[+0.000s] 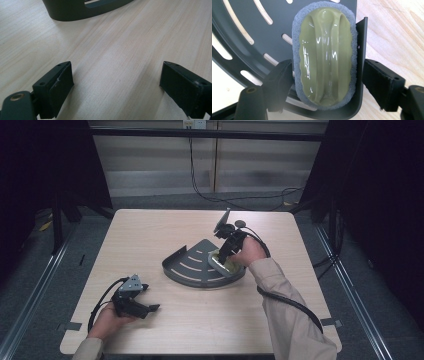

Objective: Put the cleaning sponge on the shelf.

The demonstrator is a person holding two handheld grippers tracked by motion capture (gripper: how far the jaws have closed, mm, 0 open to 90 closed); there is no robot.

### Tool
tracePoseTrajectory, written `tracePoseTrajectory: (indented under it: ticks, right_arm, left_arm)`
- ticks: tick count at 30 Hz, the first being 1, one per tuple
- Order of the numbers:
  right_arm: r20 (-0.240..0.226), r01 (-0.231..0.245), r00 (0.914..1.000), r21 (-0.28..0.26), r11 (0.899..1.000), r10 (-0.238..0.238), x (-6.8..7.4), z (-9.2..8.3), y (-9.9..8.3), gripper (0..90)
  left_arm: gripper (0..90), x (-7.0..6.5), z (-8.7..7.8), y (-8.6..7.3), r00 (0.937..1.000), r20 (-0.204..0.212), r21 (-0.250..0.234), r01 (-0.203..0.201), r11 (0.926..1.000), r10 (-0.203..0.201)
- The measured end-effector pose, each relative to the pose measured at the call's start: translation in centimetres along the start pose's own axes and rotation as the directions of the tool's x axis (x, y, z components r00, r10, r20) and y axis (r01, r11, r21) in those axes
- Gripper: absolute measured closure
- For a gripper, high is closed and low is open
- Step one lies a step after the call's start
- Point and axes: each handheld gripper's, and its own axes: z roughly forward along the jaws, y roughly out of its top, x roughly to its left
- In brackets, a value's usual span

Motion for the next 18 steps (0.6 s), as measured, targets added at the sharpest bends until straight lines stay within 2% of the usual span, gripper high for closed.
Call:
tracePoseTrajectory:
  ticks: [6, 13, 18]
  right_arm:
    - [0.016, 0.004, 0.9999, -0.007, 1.0, -0.004, 0.0, -0.7, -0.4, 18.5]
    - [0.008, 0.021, 0.9997, -0.009, 1.0, -0.021, 0.2, -1.4, -1.2, 17.8]
    - [0.008, 0.032, 0.9995, -0.03, 0.999, -0.032, 0.1, -2.1, -2.0, 16.3]
  left_arm:
    - [10.8, 0.1, 0.0, 0.0, 1.0, 0.001, -0.003, 0.003, 1.0, -0.003]
    - [10.7, 0.0, 0.0, 0.0, 1.0, 0.0, -0.003, 0.0, 1.0, 0.0]
    - [10.7, 0.0, 0.0, 0.0, 1.0, 0.004, -0.004, 0.001, 1.0, -0.001]
